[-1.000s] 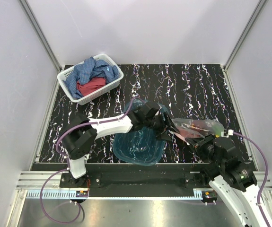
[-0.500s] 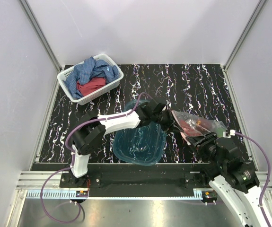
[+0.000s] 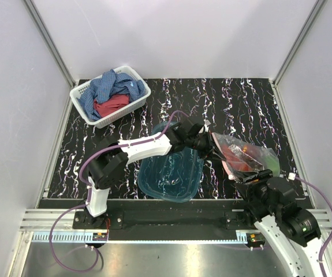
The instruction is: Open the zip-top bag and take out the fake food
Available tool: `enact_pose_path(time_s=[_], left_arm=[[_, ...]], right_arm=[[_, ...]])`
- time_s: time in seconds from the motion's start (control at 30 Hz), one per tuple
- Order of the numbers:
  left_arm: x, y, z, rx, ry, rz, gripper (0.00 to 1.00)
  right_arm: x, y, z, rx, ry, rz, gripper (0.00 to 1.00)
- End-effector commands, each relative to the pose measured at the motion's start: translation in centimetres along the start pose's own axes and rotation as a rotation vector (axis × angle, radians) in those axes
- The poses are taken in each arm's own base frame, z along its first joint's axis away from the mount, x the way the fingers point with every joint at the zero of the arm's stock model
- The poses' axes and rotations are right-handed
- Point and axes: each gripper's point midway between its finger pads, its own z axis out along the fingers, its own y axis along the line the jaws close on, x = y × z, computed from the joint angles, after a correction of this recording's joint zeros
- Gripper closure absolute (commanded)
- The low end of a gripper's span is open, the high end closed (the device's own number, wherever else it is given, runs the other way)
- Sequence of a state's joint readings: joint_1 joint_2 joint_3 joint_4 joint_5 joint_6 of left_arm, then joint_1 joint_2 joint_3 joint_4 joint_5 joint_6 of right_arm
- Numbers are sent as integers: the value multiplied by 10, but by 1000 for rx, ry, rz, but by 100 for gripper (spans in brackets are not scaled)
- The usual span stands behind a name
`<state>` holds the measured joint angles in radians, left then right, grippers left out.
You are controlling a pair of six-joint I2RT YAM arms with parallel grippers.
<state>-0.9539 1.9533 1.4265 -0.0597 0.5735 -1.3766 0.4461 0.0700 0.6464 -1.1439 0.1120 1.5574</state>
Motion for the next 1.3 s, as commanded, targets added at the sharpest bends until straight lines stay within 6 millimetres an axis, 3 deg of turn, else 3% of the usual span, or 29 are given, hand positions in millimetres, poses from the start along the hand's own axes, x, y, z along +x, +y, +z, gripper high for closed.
enact_pose_path(time_s=[0.0, 0.23, 0.4, 0.53, 0.73, 0.77, 0.87, 0.93, 1.0, 1.03, 1.13, 1.27], left_arm=[[12, -48, -21, 121, 32, 70, 100], [18, -56, -32, 136, 23, 66, 100], [17, -54, -34, 116, 22, 67, 100], [13, -50, -35, 83, 12, 90, 100], [2, -47, -38, 64, -2, 99, 100], [2, -52, -39, 70, -2, 108, 100], [1, -55, -39, 69, -3, 125, 100], [0, -56, -40, 56, -6, 144, 89], [4, -58, -45, 56, -7, 149, 70], [6, -60, -47, 58, -8, 150, 53], [28, -61, -60, 63, 9, 168, 33], [68, -52, -66, 63, 44, 155, 35]], right_arm=[[-1, -4, 6, 0, -3, 123, 39], [5, 13, 8, -63, 32, 173, 41], [5, 18, 5, -75, 38, 187, 62], [7, 18, 4, -65, 45, 189, 73], [7, 17, 4, -51, 44, 177, 80], [6, 17, 4, -51, 41, 178, 92], [6, 18, 3, -55, 39, 188, 100], [6, 19, 4, -53, 39, 195, 100], [5, 23, 5, -64, 36, 216, 100], [5, 26, 5, -67, 36, 227, 100], [3, 31, 6, -68, 27, 272, 100], [4, 41, 7, -76, 33, 276, 100]])
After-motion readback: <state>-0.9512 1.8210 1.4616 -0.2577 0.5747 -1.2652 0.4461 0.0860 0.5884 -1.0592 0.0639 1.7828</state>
